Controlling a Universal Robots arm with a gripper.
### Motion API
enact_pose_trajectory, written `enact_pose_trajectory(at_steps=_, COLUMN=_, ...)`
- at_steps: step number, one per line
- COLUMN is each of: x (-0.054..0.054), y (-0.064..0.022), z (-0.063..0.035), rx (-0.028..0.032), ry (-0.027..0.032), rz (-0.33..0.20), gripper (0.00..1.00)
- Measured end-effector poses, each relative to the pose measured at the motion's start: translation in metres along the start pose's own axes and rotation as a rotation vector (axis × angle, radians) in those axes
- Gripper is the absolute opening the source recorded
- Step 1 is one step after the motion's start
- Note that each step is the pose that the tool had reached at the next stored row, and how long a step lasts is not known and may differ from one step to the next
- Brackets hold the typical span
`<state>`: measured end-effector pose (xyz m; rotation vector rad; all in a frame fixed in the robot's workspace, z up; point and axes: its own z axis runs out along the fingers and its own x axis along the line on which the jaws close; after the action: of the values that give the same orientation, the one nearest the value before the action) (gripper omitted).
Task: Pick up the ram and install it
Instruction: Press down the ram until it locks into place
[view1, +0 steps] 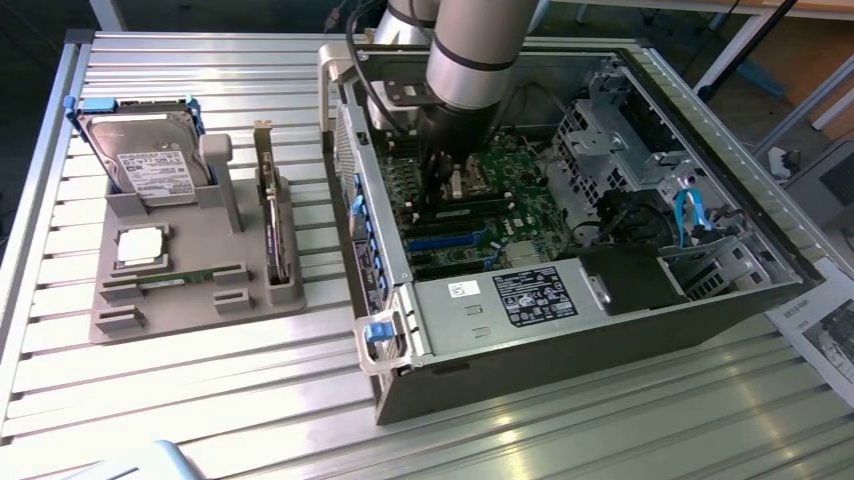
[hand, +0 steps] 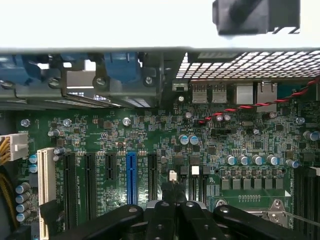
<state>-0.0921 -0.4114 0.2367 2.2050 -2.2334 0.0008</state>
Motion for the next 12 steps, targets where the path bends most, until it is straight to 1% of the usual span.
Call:
enact_pose_trajectory(at_steps=5, x=0.000, y=0.0001, z=-0.0127, rx=-0.0009, ry=0.0003, rz=0.000, gripper=0.10)
enact_pose_trajectory(at_steps=12, x=0.000, y=0.0001, z=-0.0395, rx=-0.0043, ry=0.0002, rz=0.000, gripper=0.10)
